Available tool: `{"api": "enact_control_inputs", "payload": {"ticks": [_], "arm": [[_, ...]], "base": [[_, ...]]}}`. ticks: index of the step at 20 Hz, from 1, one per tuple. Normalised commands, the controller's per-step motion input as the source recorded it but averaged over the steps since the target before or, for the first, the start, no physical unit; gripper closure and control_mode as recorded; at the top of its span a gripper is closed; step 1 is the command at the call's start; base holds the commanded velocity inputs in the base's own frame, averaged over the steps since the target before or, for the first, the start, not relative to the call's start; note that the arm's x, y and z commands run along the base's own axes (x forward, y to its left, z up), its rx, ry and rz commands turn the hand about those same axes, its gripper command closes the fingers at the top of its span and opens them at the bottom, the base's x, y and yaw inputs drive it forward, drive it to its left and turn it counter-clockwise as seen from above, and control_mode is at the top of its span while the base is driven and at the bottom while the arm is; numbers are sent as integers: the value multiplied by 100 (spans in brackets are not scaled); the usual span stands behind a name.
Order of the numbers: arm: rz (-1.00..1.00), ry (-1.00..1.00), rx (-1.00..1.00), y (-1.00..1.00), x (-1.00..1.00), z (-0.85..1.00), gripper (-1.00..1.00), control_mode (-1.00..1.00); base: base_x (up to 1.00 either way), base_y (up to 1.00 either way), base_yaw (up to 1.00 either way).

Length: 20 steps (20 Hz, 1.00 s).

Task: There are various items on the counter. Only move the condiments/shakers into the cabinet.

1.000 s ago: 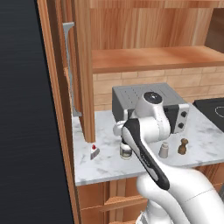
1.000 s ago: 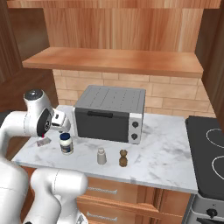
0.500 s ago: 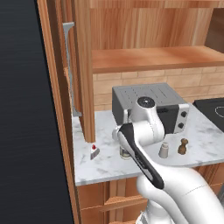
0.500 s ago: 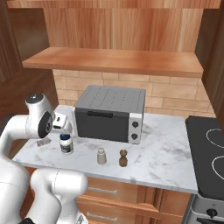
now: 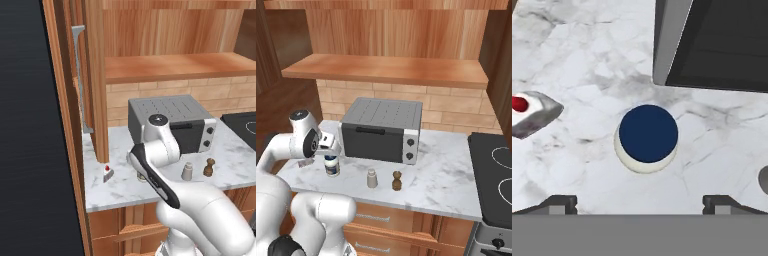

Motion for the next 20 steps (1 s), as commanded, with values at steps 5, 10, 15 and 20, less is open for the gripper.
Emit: {"api": "enact_control_inputs", "payload": {"ticks": [5, 10, 15, 20], "arm": [[0, 7, 0, 0, 24, -18, -100, -100], [0, 3, 0, 0, 24, -16, -100, -100], [0, 0, 0, 0, 16, -11, -100, -100], [0, 0, 3, 0, 4, -20, -100, -100]], "base": [[0, 0, 0], [0, 0, 0], [0, 0, 0], [0, 0, 0]]}}
